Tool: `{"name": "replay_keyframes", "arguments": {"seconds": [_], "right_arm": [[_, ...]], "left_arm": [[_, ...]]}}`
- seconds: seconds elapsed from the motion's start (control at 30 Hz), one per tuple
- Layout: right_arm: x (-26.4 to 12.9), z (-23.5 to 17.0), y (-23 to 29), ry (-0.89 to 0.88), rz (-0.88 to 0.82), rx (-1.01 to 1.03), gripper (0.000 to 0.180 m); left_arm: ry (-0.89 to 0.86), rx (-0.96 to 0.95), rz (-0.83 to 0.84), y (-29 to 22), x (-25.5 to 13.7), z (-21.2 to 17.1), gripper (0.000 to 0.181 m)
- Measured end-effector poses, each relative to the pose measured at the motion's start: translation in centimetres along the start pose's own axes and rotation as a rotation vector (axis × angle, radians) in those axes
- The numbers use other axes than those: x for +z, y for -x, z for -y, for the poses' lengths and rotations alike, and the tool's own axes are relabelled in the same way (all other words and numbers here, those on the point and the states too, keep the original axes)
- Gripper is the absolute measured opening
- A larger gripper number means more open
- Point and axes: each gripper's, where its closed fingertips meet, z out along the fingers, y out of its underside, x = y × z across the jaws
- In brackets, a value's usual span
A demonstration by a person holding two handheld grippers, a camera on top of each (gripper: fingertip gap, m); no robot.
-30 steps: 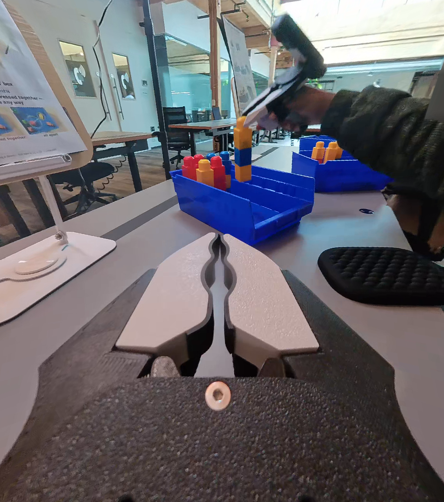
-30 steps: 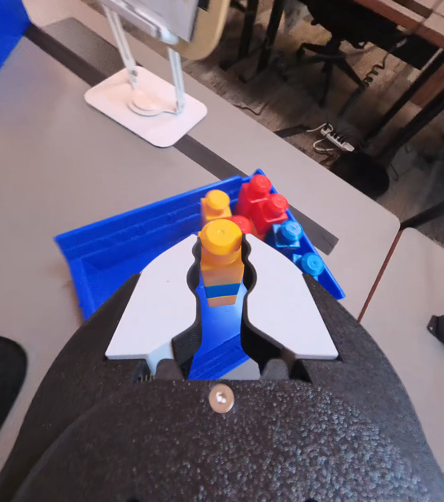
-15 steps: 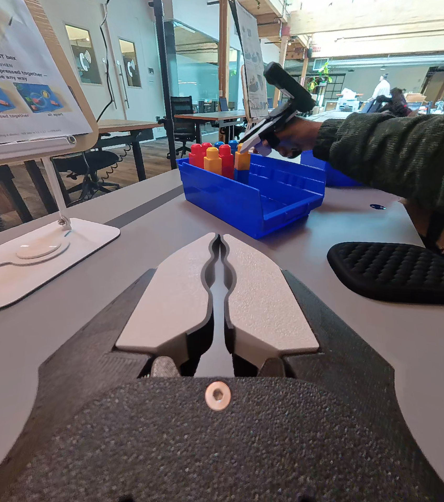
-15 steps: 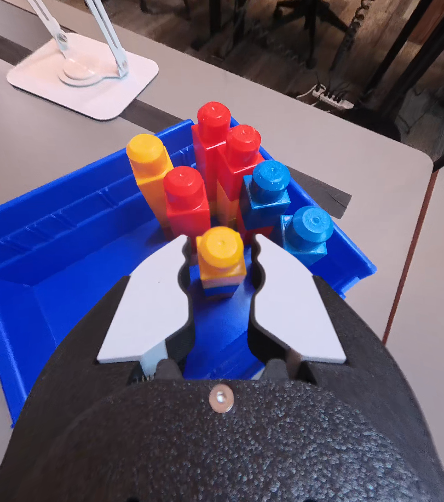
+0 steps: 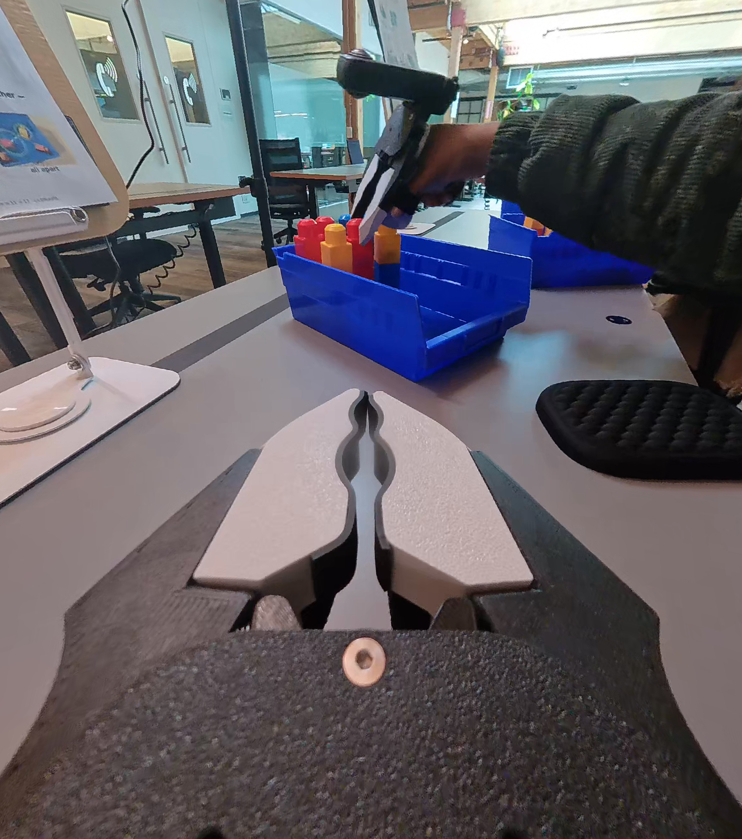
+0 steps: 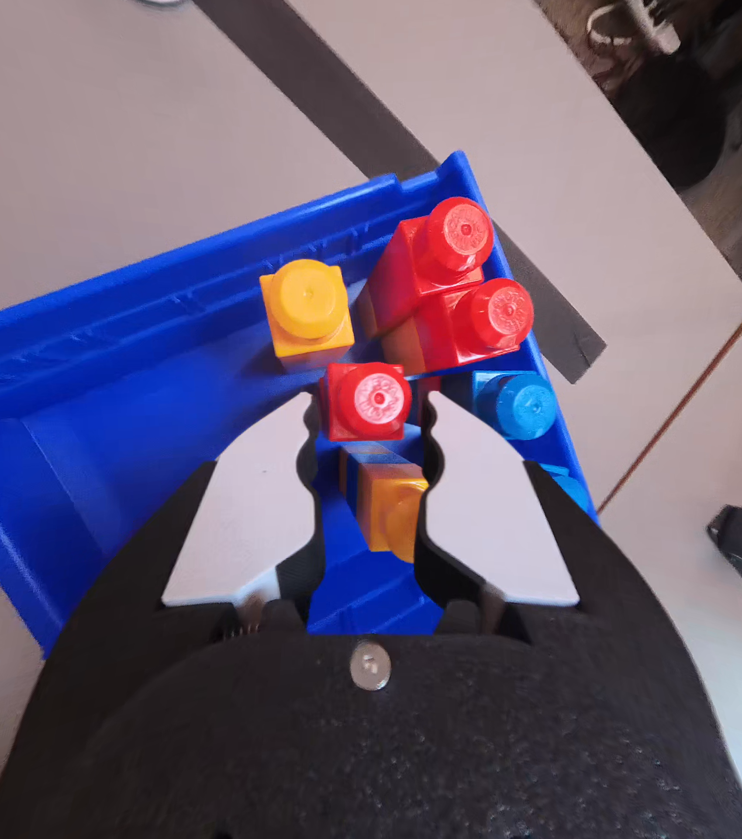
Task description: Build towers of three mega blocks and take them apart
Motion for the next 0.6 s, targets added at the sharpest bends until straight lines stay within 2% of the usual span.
{"name": "replay_keyframes", "arguments": {"seconds": [0.03, 0.3, 0.6], "right_arm": [[0.04, 0.0, -0.18, 0.016, -0.009, -0.016, 0.035], [0.22, -0.14, -0.09, 0.063, 0.088, -0.046, 0.033], [0.22, -0.39, 0.02, 0.095, 0.121, -0.073, 0.033]], "left_arm": [[0.003, -0.001, -0.003, -0.01, 0.02, -0.09, 0.0], [0.022, -0.021, -0.025, -0.17, 0.36, -0.73, 0.0], [0.038, -0.006, -0.042, -0.69, 0.58, -0.93, 0.0]]}}
